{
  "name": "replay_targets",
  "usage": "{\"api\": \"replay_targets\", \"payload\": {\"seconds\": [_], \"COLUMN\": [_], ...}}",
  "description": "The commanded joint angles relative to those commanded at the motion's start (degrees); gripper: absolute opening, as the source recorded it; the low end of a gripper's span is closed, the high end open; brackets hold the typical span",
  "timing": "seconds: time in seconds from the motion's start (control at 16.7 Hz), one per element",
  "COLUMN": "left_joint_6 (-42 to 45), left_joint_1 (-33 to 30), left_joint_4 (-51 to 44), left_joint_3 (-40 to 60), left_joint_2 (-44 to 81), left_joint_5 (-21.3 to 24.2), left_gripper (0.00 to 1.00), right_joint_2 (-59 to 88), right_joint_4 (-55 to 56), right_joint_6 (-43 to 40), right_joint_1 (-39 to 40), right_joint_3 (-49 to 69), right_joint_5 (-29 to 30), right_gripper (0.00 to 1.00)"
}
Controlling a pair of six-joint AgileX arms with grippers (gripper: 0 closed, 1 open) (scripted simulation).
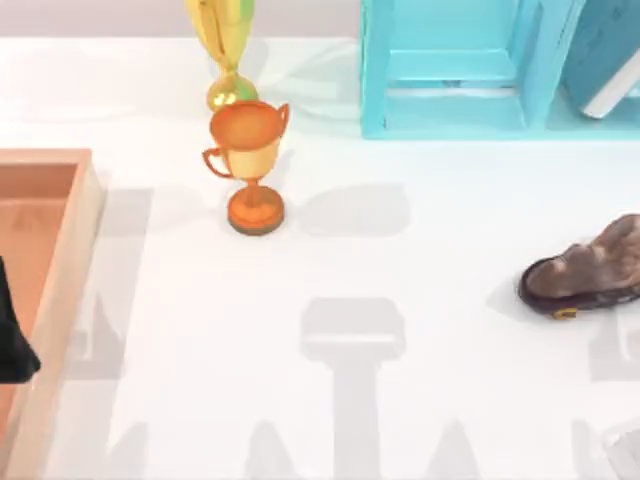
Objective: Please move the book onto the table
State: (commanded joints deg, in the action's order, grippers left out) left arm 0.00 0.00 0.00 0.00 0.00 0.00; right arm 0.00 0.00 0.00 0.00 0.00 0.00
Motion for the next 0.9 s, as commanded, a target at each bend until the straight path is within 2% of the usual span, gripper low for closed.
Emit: {"api": "replay_targets", "payload": {"seconds": [0.24, 0.42, 0.66, 0.9], "left_joint_6": [0.0, 0.0, 0.0, 0.0], "left_joint_1": [0.0, 0.0, 0.0, 0.0], "left_joint_4": [0.0, 0.0, 0.0, 0.0], "left_joint_3": [0.0, 0.0, 0.0, 0.0], "left_joint_2": [0.0, 0.0, 0.0, 0.0], "left_joint_5": [0.0, 0.0, 0.0, 0.0], "left_gripper": [1.0, 1.0, 1.0, 1.0], "right_joint_2": [1.76, 8.98, 26.92, 51.59], "right_joint_4": [1.53, 7.38, 19.91, 35.41], "right_joint_6": [0.42, 2.01, 5.46, 9.79], "right_joint_1": [-0.08, -0.42, -1.12, -1.78], "right_joint_3": [0.82, 4.0, 10.85, 19.53], "right_joint_5": [-0.08, -0.38, -1.02, -1.8], "right_gripper": [1.0, 1.0, 1.0, 1.0]}}
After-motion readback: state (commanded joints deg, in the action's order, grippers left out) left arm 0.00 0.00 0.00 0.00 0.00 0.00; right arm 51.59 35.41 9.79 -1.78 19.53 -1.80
